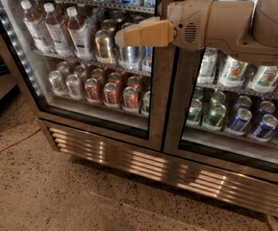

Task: Open left fridge door

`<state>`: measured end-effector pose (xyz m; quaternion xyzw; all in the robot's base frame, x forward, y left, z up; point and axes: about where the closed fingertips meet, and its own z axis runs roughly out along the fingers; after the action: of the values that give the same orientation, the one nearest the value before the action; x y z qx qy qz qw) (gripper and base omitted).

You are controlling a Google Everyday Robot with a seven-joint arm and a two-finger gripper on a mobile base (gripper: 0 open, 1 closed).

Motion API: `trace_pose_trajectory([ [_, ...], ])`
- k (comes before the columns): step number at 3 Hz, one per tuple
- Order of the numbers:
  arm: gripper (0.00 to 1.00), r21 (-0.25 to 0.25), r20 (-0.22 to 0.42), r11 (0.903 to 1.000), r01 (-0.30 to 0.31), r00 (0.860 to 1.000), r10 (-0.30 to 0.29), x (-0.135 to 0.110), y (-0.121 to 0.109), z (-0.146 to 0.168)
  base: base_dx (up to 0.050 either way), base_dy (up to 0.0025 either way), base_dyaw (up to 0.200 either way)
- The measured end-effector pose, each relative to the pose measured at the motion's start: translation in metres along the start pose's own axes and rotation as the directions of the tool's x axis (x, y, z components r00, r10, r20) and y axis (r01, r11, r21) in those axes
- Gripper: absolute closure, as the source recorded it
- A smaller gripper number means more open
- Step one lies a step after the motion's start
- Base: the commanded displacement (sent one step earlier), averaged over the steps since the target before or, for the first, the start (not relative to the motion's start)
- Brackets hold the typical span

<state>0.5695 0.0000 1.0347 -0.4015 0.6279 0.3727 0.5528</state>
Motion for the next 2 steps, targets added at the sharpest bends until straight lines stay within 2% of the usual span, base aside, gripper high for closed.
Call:
trace_pose_trajectory([
  [1, 0.0, 0.0, 0.0, 1.0, 0.0, 1.0, 0.0, 0.0, 0.0, 0.0, 0.0, 0.0, 0.0],
  [2, 0.19, 0.0, 0.0, 1.0, 0.0, 1.0, 0.0, 0.0, 0.0, 0.0, 0.0, 0.0, 0.0],
])
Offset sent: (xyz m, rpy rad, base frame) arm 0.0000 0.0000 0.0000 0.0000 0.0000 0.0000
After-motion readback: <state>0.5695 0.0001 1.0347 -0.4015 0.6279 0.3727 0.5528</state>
